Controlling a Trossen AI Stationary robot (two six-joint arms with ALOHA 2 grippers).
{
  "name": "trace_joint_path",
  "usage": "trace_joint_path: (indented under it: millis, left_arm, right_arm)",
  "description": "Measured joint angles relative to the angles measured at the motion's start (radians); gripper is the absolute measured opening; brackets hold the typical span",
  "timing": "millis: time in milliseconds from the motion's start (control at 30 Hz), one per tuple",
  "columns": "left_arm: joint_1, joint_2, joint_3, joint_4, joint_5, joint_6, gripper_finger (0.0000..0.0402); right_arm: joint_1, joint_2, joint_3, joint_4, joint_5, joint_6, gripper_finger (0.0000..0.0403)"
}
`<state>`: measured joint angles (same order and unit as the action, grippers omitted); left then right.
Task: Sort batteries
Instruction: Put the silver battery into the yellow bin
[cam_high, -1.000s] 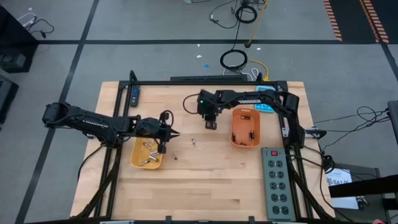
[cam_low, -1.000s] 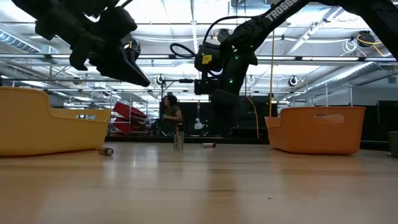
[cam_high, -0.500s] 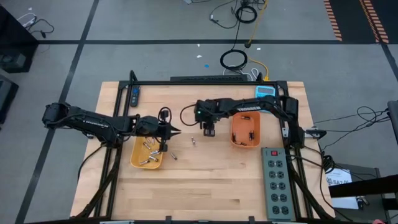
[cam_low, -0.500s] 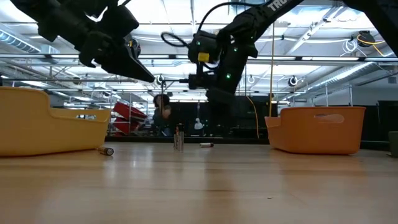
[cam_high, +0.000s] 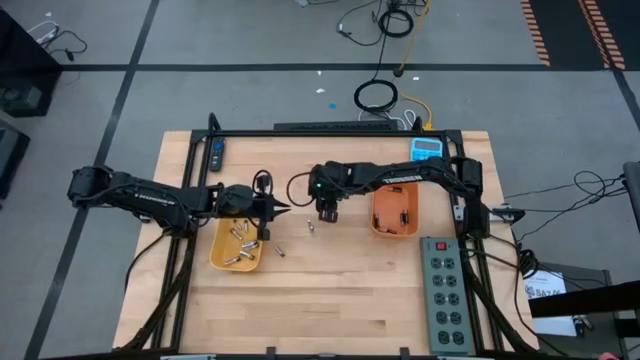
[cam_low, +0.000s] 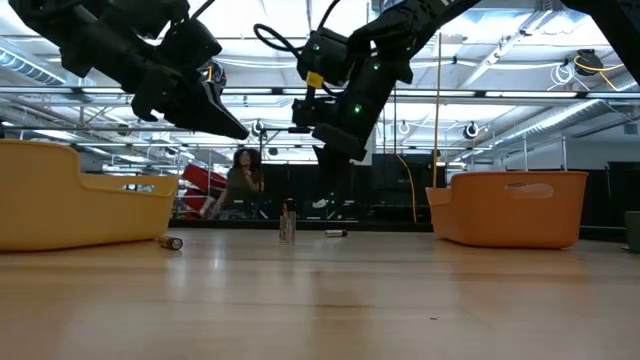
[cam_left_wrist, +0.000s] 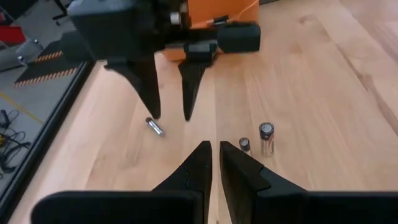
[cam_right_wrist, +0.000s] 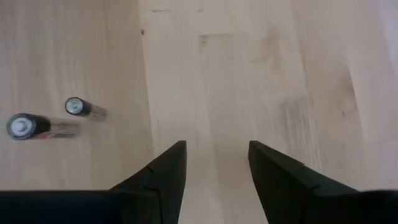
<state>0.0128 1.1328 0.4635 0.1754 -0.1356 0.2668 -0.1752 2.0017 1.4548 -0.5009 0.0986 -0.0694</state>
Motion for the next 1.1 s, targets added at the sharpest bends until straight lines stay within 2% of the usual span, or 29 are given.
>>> trace_joint_path:
  millis: [233,333,567,733,900,1100]
  left_arm:
    - [0.000,0.000,-0.016,-0.002,0.000,-0.054,0.0042]
    - [0.000,0.000,-0.017,0.002,-0.001,-0.077,0.0042]
    - [0.000,0.000,-0.017,0.038,-0.011,-0.072,0.0042]
    - [0.000,0.000,-0.017,0.066,-0.011,-0.048,0.0042]
    - [0.001,0.000,-0.017,0.102,-0.012,-0.023,0.0042]
    - [0.001,0.000,-0.017,0.099,-0.052,-0.015,0.0042]
  right_arm:
    - [0.005,-0.011,0.000,-0.110,0.010,0.021,0.0167]
    - [-0.014,-0.011,-0.005,-0.104,0.004,-0.002,0.0167]
    - [-0.055,-0.011,-0.006,-0.106,-0.006,-0.127,0.0168]
    - [-0.078,-0.008,-0.007,-0.129,-0.026,-0.196,0.0193]
    - [-0.108,-0.001,-0.007,-0.138,-0.015,-0.208,0.0215]
    - [-0.107,-0.002,-0.007,-0.147,-0.020,-0.214,0.0205]
